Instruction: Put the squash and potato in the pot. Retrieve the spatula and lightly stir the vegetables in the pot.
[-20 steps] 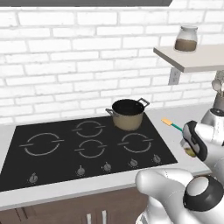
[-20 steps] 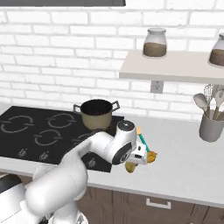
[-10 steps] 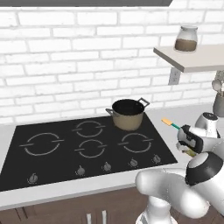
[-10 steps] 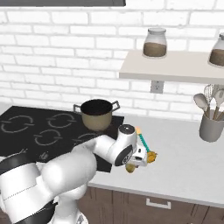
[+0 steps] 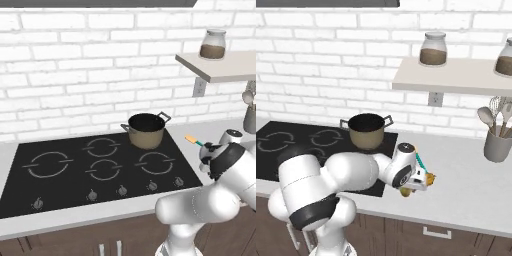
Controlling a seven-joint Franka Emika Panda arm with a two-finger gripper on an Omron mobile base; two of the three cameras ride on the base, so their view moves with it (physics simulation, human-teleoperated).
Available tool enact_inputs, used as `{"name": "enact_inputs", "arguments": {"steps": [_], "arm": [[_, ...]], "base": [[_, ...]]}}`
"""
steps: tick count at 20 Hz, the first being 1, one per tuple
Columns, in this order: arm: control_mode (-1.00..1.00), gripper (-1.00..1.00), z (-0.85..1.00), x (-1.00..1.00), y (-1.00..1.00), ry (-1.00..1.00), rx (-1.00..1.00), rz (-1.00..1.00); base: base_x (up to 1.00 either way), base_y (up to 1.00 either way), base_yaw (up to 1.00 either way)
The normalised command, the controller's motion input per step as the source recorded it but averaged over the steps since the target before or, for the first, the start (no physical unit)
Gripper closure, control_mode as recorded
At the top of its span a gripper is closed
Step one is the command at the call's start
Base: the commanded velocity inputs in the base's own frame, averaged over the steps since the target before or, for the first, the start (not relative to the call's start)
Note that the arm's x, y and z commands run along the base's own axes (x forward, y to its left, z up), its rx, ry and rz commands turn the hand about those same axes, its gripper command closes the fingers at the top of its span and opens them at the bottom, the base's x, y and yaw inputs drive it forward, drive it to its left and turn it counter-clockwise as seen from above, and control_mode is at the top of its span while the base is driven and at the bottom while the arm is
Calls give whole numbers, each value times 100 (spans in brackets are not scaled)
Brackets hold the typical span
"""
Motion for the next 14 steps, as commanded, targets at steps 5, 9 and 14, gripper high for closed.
{"name": "enact_inputs", "arguments": {"steps": [5,9,14], "arm": [[-100,100,-8,2,-4,0,0,0],[-100,100,8,-14,28,5,10,7],[-100,100,47,-22,83,3,0,13]], "base": [[0,0,0],[0,0,0],[0,0,0]]}}
